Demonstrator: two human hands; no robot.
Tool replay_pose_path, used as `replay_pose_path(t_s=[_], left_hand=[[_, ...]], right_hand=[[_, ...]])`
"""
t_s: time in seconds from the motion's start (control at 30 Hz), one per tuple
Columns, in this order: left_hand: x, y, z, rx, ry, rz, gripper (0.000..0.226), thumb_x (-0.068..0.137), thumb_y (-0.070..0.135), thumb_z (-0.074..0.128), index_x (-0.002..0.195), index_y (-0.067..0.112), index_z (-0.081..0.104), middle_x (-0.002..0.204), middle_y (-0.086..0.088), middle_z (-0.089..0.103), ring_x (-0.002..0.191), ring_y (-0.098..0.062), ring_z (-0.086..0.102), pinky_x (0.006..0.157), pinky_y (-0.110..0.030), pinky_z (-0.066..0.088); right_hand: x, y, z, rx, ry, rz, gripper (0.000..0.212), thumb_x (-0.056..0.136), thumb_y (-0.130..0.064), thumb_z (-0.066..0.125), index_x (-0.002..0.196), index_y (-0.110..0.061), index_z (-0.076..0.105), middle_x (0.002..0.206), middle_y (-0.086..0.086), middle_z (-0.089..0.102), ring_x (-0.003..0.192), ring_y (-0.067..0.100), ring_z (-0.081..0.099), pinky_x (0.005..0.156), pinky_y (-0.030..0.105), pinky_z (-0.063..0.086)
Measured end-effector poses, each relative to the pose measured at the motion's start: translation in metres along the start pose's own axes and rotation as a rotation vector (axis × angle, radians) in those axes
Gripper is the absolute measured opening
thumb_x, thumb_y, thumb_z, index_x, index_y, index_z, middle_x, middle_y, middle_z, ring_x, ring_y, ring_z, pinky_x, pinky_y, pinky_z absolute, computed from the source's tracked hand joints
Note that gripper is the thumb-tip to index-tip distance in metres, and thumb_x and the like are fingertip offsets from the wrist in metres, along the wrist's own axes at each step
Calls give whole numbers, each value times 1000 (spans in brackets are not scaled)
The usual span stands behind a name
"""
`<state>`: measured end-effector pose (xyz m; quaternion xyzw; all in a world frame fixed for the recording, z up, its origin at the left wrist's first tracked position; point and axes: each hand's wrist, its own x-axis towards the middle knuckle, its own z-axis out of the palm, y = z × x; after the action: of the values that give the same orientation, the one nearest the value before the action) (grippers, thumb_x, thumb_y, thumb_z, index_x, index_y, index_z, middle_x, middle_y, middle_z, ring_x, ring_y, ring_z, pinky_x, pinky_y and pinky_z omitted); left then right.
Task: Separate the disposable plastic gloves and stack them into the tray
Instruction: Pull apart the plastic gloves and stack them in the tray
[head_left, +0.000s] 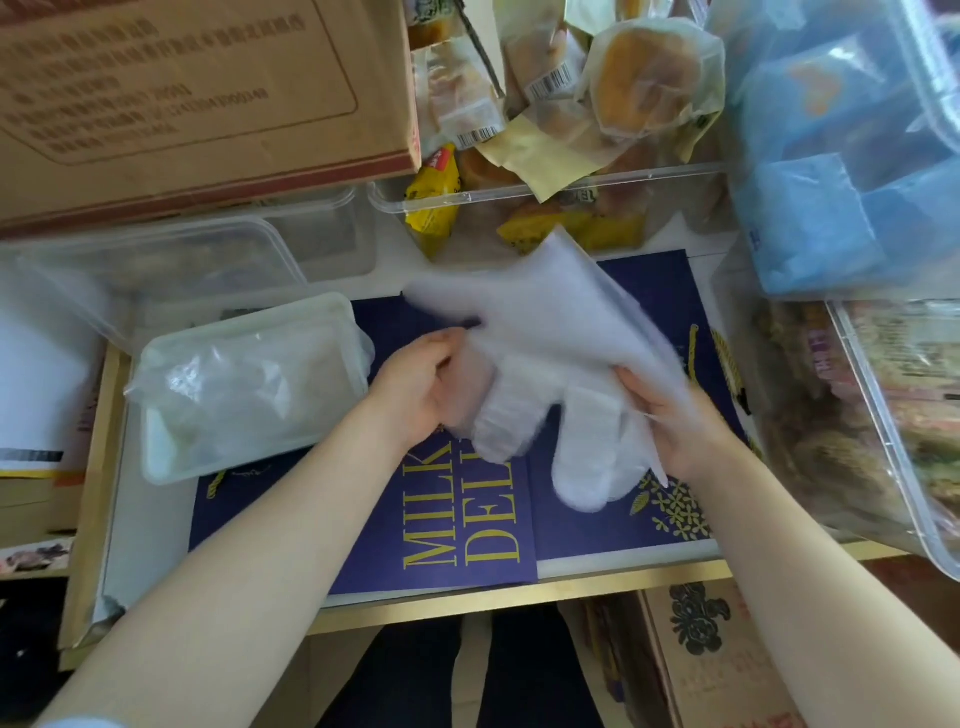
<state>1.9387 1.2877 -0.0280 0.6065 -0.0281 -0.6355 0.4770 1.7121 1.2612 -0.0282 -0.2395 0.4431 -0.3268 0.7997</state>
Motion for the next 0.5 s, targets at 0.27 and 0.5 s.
replay_pose_path(t_s=[0.27,0.5], left_hand=[[-27,6,-7,184,-149,-38,83,70,80,36,118,17,63,114,-7,69,105,-25,64,82,-39,49],[-35,3,-5,550,9,458,25,84,9,66,97,29,61,98,1,69,95,-19,66,87,-42,53]], right_hand=[[-13,-7,2,-400,-184,-75,42,85,-25,39,86,-5,76,97,14,72,94,26,67,78,29,54],[-7,8,18,-788,-130,-139,21,82,-1,66,84,-17,52,86,-1,61,79,13,57,74,29,46]])
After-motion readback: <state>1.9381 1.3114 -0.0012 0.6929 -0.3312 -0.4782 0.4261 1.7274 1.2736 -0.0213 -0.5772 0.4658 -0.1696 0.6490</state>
